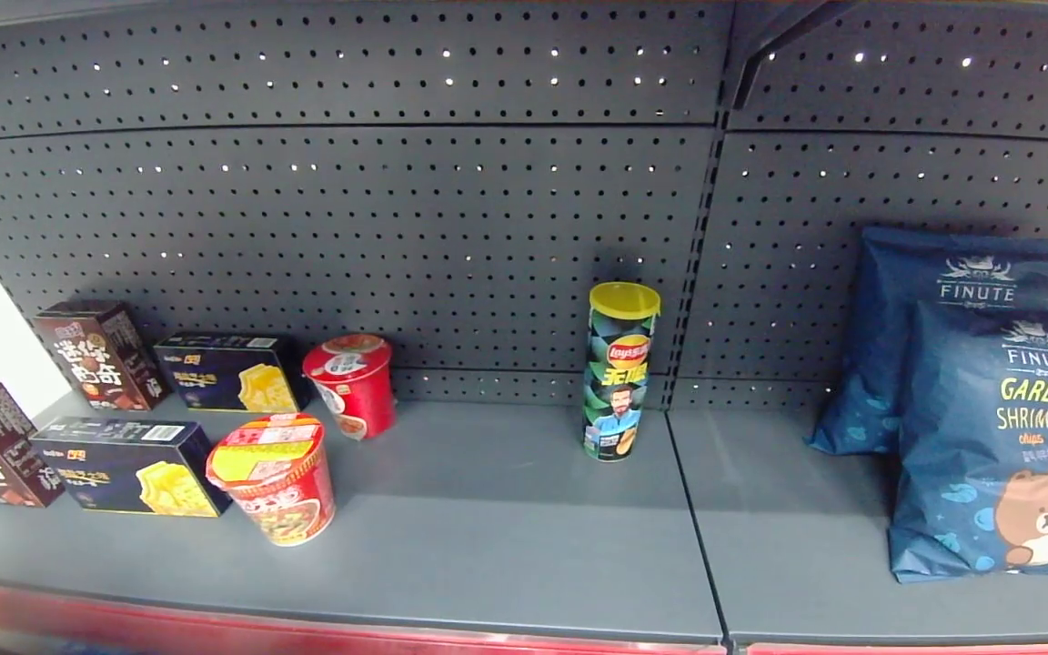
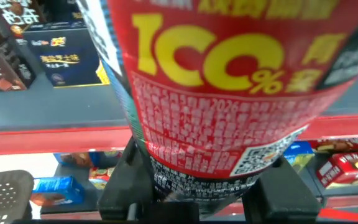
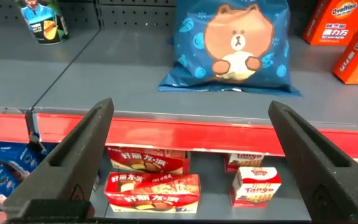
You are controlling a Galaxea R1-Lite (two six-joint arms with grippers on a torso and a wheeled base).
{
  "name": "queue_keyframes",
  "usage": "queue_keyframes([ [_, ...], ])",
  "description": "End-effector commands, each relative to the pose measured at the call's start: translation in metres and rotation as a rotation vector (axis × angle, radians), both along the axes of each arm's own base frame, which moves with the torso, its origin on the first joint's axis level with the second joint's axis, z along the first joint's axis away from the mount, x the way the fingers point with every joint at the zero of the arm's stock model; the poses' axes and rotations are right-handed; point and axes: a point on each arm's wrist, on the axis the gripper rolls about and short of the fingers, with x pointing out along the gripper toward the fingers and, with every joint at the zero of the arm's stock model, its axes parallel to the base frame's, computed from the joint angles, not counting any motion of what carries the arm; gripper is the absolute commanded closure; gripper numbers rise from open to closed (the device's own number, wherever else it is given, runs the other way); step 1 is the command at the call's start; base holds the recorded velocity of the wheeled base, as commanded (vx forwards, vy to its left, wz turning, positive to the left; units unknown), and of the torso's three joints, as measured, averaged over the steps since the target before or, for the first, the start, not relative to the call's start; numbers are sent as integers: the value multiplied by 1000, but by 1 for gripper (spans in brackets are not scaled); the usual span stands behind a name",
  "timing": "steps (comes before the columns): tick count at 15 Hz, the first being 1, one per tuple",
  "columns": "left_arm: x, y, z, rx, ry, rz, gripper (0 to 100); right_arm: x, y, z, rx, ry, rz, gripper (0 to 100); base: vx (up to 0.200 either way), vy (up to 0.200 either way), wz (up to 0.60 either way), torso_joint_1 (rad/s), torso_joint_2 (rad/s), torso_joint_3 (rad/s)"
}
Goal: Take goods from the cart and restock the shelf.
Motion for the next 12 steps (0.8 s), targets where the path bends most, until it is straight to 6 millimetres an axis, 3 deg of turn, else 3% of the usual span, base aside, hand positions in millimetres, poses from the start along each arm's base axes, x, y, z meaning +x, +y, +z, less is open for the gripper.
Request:
queue_keyframes([
  [1, -4, 1, -2, -1, -13, 10, 100, 0, 0, 0, -9, 3, 5, 0, 0, 0, 0, 0, 0, 0],
  [3, -16, 3, -9, 4, 5, 31, 100, 2, -2, 1, 51, 32, -133, 0, 0, 0, 0, 0, 0, 0],
  [6, -30, 5, -2, 12, -32, 31, 100, 2, -1, 9, 8, 32, -109, 0, 0, 0, 0, 0, 0, 0],
  [7, -32, 5, 2, 33, -46, 33, 100, 38, -2, 76, 314, 148, -133, 0, 0, 0, 0, 0, 0, 0],
  [8, -32, 5, 3, 59, -51, 35, 100, 67, -2, 155, 490, 12, -95, 0, 0, 0, 0, 0, 0, 0],
  [9, -33, 6, 6, 99, -64, 45, 100, 57, 3, 215, 102, -133, 96, 0, 0, 0, 0, 0, 0, 0],
  [10, -34, 6, 12, 141, -82, 73, 100, 72, 5, 214, -34, -22, 165, 0, 0, 0, 0, 0, 0, 0],
  [12, -36, 7, 13, 155, -90, 101, 100, 69, 6, 174, 64, 114, 193, 0, 0, 0, 0, 0, 0, 0],
])
